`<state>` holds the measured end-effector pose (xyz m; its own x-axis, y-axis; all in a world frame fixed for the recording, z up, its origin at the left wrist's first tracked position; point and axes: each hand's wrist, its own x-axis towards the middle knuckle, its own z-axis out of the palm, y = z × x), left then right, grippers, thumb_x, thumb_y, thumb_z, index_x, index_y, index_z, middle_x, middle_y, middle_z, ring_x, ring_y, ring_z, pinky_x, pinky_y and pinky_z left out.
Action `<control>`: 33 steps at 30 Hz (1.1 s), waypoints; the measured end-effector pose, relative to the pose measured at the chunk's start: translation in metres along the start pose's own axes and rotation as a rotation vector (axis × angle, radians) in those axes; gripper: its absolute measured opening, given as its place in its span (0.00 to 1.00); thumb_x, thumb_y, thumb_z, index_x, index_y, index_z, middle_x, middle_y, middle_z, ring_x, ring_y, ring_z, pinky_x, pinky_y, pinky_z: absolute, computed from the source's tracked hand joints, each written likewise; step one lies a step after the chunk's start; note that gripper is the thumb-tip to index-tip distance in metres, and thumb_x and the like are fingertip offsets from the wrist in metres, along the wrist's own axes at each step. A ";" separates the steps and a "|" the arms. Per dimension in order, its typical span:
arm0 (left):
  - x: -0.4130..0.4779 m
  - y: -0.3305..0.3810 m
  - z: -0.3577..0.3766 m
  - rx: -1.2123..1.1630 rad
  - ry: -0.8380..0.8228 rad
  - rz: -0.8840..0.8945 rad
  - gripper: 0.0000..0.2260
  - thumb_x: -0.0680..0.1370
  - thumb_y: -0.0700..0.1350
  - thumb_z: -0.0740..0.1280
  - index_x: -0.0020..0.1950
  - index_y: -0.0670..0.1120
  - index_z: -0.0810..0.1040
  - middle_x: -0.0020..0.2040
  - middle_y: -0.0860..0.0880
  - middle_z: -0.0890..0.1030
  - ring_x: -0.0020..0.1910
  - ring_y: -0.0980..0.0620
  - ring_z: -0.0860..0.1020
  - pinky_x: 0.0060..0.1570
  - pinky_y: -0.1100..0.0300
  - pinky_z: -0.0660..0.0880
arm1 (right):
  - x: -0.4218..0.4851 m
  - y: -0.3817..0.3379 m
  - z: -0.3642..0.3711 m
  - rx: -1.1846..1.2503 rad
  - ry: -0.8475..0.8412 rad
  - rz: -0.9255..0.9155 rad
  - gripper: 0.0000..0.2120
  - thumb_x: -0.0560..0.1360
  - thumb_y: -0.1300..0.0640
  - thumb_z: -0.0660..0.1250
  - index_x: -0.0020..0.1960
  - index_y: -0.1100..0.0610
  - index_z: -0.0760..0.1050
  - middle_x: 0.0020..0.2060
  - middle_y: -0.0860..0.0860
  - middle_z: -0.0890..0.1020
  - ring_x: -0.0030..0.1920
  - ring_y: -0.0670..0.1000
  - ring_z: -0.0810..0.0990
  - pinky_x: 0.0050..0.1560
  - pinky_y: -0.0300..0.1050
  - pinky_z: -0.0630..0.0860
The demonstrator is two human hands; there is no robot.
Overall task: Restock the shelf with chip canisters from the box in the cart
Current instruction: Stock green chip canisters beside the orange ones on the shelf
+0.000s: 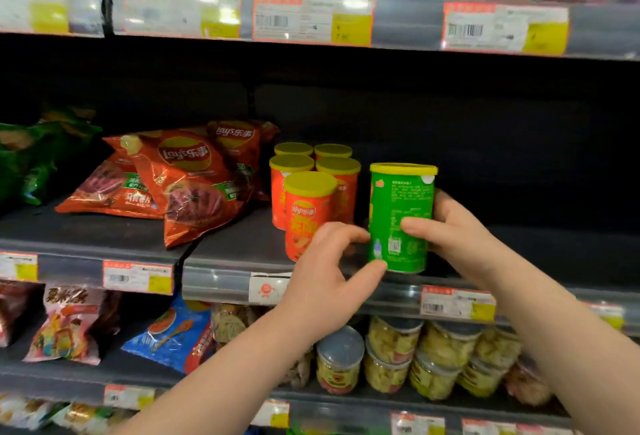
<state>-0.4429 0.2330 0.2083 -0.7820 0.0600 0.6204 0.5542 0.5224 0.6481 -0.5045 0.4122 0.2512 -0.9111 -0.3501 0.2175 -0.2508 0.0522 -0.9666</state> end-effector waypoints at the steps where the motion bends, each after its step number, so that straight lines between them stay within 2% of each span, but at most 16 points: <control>1: 0.002 -0.004 0.004 0.084 -0.040 0.053 0.16 0.70 0.58 0.63 0.51 0.50 0.77 0.49 0.55 0.76 0.50 0.60 0.75 0.51 0.66 0.72 | 0.008 0.002 -0.005 -0.009 0.034 0.004 0.40 0.53 0.47 0.75 0.63 0.55 0.69 0.55 0.54 0.82 0.55 0.53 0.82 0.53 0.48 0.79; 4: 0.006 -0.008 0.015 0.367 -0.238 0.175 0.22 0.71 0.59 0.59 0.55 0.46 0.78 0.51 0.49 0.78 0.51 0.49 0.77 0.50 0.54 0.75 | 0.034 0.012 -0.018 -0.055 0.086 0.036 0.40 0.56 0.50 0.77 0.65 0.55 0.67 0.57 0.54 0.80 0.57 0.53 0.80 0.61 0.54 0.75; 7: 0.011 -0.016 0.022 0.629 -0.395 0.228 0.26 0.71 0.61 0.60 0.61 0.46 0.76 0.54 0.48 0.77 0.52 0.46 0.77 0.49 0.54 0.75 | 0.062 0.027 -0.025 -0.108 0.134 0.097 0.32 0.67 0.62 0.75 0.65 0.54 0.64 0.59 0.55 0.78 0.58 0.53 0.78 0.63 0.55 0.73; 9: 0.010 -0.024 0.027 0.765 -0.406 0.288 0.25 0.68 0.62 0.61 0.59 0.48 0.77 0.50 0.50 0.79 0.46 0.49 0.79 0.41 0.59 0.76 | 0.078 0.035 -0.028 -0.151 0.169 0.126 0.34 0.68 0.63 0.75 0.68 0.56 0.61 0.59 0.56 0.77 0.58 0.54 0.78 0.61 0.53 0.74; 11: 0.008 -0.033 0.031 0.768 -0.373 0.320 0.24 0.66 0.63 0.61 0.56 0.50 0.76 0.47 0.51 0.80 0.43 0.51 0.80 0.35 0.62 0.76 | 0.090 0.039 -0.029 -0.231 0.218 0.152 0.38 0.67 0.60 0.77 0.69 0.58 0.59 0.60 0.55 0.76 0.58 0.53 0.77 0.58 0.50 0.75; 14: 0.008 -0.037 0.033 0.760 -0.329 0.343 0.22 0.67 0.63 0.59 0.54 0.51 0.74 0.47 0.52 0.79 0.41 0.52 0.80 0.35 0.63 0.74 | 0.104 0.043 -0.026 -0.396 0.245 0.166 0.43 0.66 0.54 0.77 0.72 0.59 0.54 0.63 0.56 0.73 0.62 0.55 0.74 0.55 0.44 0.71; 17: 0.007 -0.039 0.034 0.787 -0.291 0.371 0.22 0.67 0.63 0.60 0.54 0.52 0.74 0.47 0.53 0.79 0.41 0.53 0.79 0.35 0.64 0.73 | 0.116 0.044 -0.025 -0.482 0.141 0.181 0.49 0.68 0.56 0.76 0.76 0.59 0.46 0.67 0.57 0.69 0.67 0.56 0.70 0.58 0.44 0.69; 19: 0.006 -0.040 0.034 0.787 -0.283 0.374 0.22 0.67 0.63 0.61 0.55 0.53 0.74 0.48 0.53 0.79 0.42 0.54 0.79 0.35 0.64 0.73 | 0.121 0.045 -0.030 -0.504 0.034 0.207 0.47 0.70 0.60 0.73 0.77 0.57 0.44 0.69 0.57 0.68 0.68 0.55 0.69 0.58 0.43 0.68; 22: 0.006 -0.040 0.035 0.796 -0.277 0.362 0.22 0.67 0.64 0.60 0.56 0.54 0.72 0.48 0.54 0.79 0.42 0.55 0.79 0.35 0.64 0.74 | 0.128 0.047 -0.036 -0.559 -0.018 0.210 0.45 0.70 0.59 0.73 0.76 0.55 0.48 0.70 0.56 0.67 0.69 0.55 0.68 0.61 0.44 0.67; 26: 0.005 -0.038 0.035 0.817 -0.274 0.349 0.22 0.67 0.64 0.60 0.55 0.55 0.74 0.49 0.55 0.79 0.42 0.56 0.79 0.35 0.64 0.75 | 0.137 0.050 -0.037 -0.528 0.073 0.195 0.48 0.66 0.55 0.78 0.75 0.56 0.51 0.70 0.56 0.68 0.69 0.56 0.69 0.64 0.48 0.68; 30: 0.004 -0.036 0.036 0.814 -0.264 0.332 0.22 0.66 0.64 0.61 0.56 0.55 0.74 0.50 0.55 0.79 0.43 0.57 0.79 0.37 0.65 0.75 | 0.141 0.052 -0.050 -0.546 -0.069 0.209 0.44 0.70 0.61 0.72 0.76 0.56 0.48 0.69 0.56 0.68 0.68 0.55 0.69 0.59 0.42 0.67; 33: 0.003 -0.037 0.036 0.817 -0.267 0.319 0.22 0.67 0.64 0.61 0.57 0.55 0.73 0.50 0.55 0.79 0.44 0.56 0.78 0.38 0.64 0.75 | 0.144 0.054 -0.051 -0.526 -0.012 0.176 0.44 0.68 0.58 0.76 0.75 0.57 0.52 0.65 0.54 0.71 0.65 0.54 0.72 0.57 0.43 0.69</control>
<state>-0.4763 0.2443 0.1704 -0.7226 0.4466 0.5277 0.4607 0.8802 -0.1140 -0.6658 0.4124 0.2370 -0.9509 -0.3047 0.0543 -0.2278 0.5701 -0.7894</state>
